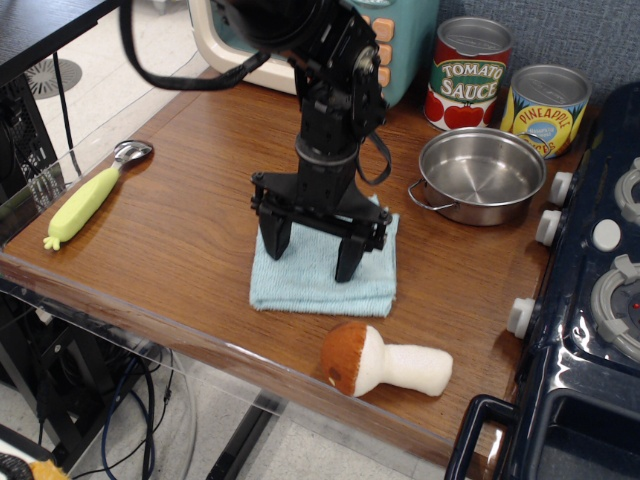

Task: Move the blue towel to the back left corner of the table

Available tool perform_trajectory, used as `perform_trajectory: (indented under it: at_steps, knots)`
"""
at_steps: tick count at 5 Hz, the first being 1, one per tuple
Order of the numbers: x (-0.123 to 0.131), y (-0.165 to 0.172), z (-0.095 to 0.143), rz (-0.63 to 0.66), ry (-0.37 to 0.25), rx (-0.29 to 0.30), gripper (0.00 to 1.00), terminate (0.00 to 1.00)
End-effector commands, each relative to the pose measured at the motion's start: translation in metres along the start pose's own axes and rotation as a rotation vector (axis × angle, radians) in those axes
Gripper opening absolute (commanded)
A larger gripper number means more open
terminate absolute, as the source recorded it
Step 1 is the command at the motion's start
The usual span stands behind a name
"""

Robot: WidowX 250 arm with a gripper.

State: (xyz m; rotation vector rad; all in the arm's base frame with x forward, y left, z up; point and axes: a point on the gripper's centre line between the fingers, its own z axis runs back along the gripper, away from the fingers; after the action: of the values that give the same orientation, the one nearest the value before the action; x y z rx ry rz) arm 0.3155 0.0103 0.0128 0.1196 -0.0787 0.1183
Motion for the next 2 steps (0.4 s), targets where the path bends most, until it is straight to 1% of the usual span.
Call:
perform_trajectory:
  at_steps: [1, 2]
  knots:
    - [0.033, 0.028, -0.009, 0.090, 0.003, 0.019, 1.00, 0.00]
    - [0.053, 0.046, -0.013, 0.159, 0.008, 0.026, 1.00, 0.00]
